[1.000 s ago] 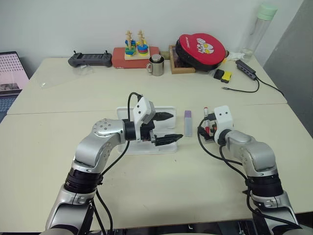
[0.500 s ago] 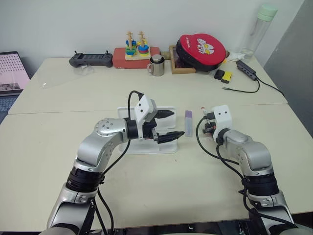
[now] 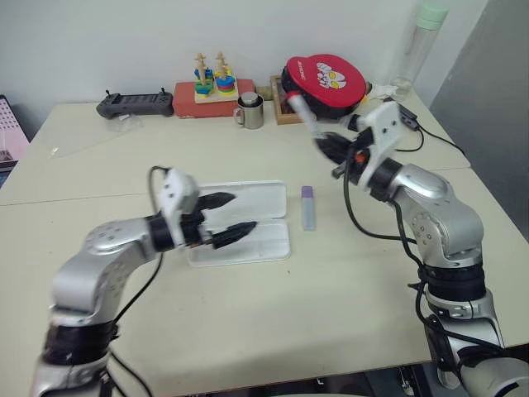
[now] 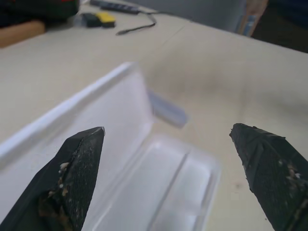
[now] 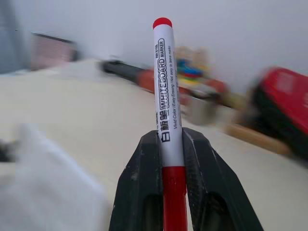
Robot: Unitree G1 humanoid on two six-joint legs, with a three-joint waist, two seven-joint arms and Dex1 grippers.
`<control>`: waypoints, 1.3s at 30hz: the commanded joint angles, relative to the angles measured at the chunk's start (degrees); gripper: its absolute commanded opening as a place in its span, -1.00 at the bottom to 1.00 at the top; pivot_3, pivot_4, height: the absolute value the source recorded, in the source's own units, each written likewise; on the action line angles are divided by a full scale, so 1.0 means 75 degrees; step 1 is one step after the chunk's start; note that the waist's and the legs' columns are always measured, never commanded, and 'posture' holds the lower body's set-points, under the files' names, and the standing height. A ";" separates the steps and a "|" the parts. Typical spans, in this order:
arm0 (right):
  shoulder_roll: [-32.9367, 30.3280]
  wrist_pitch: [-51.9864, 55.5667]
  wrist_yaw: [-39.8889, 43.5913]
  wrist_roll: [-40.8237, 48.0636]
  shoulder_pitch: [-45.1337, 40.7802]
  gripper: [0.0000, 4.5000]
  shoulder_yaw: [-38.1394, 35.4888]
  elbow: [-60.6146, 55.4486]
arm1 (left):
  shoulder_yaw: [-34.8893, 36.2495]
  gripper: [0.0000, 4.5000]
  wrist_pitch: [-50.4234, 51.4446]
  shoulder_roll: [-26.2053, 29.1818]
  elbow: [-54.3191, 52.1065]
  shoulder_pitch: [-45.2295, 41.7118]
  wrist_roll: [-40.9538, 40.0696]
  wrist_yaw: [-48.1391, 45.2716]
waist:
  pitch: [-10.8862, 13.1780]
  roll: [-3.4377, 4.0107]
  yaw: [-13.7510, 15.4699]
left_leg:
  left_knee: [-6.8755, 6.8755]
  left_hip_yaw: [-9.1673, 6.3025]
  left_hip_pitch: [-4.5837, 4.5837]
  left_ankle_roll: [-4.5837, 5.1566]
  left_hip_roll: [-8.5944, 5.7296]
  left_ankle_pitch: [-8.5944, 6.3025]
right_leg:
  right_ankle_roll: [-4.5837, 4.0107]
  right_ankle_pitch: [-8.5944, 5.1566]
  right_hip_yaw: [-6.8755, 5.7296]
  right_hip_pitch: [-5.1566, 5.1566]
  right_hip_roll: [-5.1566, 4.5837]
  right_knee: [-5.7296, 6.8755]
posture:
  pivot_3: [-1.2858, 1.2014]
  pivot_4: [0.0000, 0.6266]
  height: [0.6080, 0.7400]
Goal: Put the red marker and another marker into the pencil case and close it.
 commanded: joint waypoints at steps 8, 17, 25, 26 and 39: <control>0.0218 -0.1506 0.2534 -0.1491 -0.0973 -0.88 0.2948 0.2565 | 0.1273 1.00 -0.0521 0.0440 -0.0305 0.2036 -0.0015 -0.0148 | 0.0000 -0.0002 0.0316 | 0.0011 -0.0021 -0.0007 0.0000 -0.0013 0.0000 | -0.0003 0.0004 -0.0016 0.0011 -0.0017 -0.0006 | 0.03 -0.52 1.00; 0.0859 -0.2542 0.2708 -0.2298 -0.1307 -0.88 0.3018 0.4489 | 0.1100 1.00 -0.0367 0.0382 -0.0629 0.1863 -0.0375 0.0113 | 0.0001 0.0000 0.0205 | 0.0006 -0.0011 -0.0004 -0.0001 -0.0006 0.0000 | -0.0006 0.0005 -0.0014 0.0002 -0.0014 0.0000 | 0.03 -0.52 1.00; 0.0959 -0.2752 0.2936 -0.2401 -0.1423 -0.50 0.2764 0.4740 | 0.0849 1.00 -0.0218 0.0389 -0.0743 0.1541 -0.0583 0.0325 | 0.0001 0.0000 0.0190 | 0.0007 -0.0014 -0.0005 -0.0001 -0.0008 0.0000 | -0.0006 0.0005 -0.0014 0.0002 -0.0014 -0.0001 | 0.03 -0.52 1.00; 0.0942 -0.2696 0.2985 -0.2352 -0.1420 -0.39 0.2696 0.4645 | 0.0820 1.00 -0.0204 0.0406 -0.0733 0.1481 -0.0611 0.0333 | 0.0002 0.0001 0.0190 | 0.0006 -0.0014 -0.0005 -0.0001 -0.0008 0.0000 | -0.0006 0.0005 -0.0014 0.0002 -0.0014 0.0000 | 0.03 -0.52 1.00; 0.0704 -0.0409 0.2230 0.0067 -0.0317 0.99 0.0014 0.0950 | -0.0478 1.00 0.0059 0.0447 -0.0618 -0.0201 -0.0905 0.0008 | 0.0003 0.0003 0.0280 | 0.0011 -0.0031 -0.0017 -0.0001 -0.0012 -0.0001 | -0.0006 0.0006 -0.0024 0.0001 -0.0019 -0.0002 | 0.03 -0.52 1.00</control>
